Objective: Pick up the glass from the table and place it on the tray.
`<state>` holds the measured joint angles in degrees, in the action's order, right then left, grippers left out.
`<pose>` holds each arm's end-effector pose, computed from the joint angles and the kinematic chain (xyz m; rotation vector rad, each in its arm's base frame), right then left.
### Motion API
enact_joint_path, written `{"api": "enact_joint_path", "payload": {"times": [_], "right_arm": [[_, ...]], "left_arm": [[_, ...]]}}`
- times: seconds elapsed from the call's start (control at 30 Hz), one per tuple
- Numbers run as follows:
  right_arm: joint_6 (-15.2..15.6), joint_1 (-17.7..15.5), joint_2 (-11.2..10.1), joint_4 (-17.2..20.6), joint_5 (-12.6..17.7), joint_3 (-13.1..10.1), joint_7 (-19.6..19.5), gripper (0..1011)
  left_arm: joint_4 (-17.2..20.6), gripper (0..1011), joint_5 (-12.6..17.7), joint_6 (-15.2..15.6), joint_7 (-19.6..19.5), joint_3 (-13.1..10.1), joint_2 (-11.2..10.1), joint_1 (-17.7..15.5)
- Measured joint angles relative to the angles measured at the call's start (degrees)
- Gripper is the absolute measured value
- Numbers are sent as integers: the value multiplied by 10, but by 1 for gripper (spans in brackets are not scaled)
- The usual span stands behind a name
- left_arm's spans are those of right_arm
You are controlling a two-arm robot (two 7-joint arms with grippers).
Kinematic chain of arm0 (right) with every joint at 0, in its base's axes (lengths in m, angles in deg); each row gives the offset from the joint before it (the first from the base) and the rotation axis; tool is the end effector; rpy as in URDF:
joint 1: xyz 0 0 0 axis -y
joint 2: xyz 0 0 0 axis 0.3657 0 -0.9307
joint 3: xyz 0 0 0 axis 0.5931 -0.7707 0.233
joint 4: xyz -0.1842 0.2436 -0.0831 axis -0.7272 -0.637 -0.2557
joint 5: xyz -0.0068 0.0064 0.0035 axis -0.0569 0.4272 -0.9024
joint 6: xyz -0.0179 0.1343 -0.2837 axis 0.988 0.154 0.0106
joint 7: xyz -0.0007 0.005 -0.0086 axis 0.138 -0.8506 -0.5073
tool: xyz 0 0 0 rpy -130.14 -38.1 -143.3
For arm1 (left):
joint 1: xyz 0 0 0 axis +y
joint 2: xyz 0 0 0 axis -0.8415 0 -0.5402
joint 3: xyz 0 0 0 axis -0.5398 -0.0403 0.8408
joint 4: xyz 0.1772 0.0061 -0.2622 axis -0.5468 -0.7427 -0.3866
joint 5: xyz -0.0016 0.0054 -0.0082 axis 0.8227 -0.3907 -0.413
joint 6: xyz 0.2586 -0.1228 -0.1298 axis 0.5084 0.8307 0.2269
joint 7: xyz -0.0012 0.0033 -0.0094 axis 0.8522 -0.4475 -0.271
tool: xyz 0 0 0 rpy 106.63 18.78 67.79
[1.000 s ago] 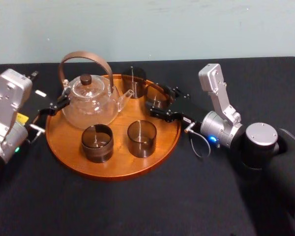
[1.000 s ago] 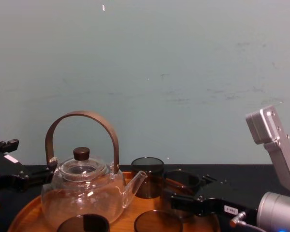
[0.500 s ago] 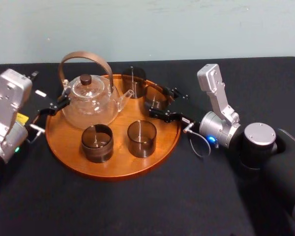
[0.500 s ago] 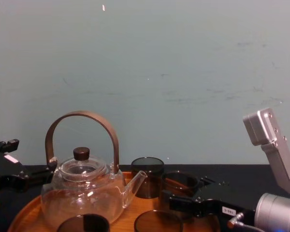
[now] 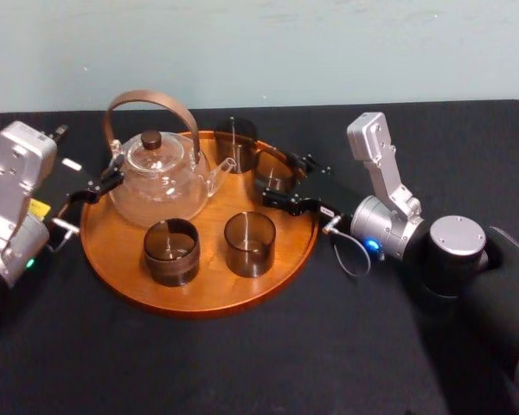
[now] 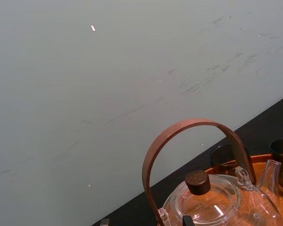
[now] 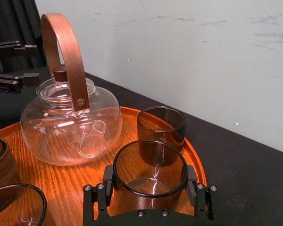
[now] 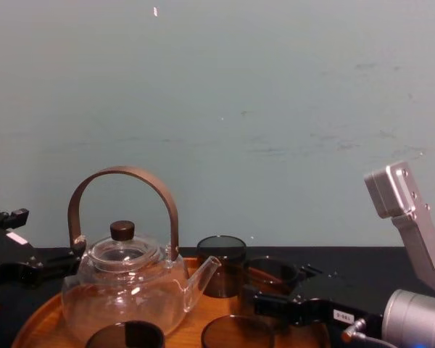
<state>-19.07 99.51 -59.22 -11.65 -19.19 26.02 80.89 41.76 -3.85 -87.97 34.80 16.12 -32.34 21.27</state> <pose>0.4680 0.0068 -0.3779 -0.1204 0.0340 -0.7637 0.3676 0.0962 -0.3245 0.3046 -0.2851 1.2479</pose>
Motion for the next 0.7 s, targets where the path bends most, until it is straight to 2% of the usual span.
{"api": "enact_joint_path", "payload": {"times": [0.13, 0.27, 0.7], "right_arm": [[0, 0, 0, 0, 0, 0, 0, 920], [0, 0, 0, 1, 0, 0, 0, 1002], [9, -4, -3, 7, 2, -2, 1, 1002]], "left_arm": [[0, 1001, 0, 0, 0, 0, 0, 0], [0, 1001, 0, 0, 0, 0, 0, 0], [0, 1001, 0, 0, 0, 0, 0, 0]]}}
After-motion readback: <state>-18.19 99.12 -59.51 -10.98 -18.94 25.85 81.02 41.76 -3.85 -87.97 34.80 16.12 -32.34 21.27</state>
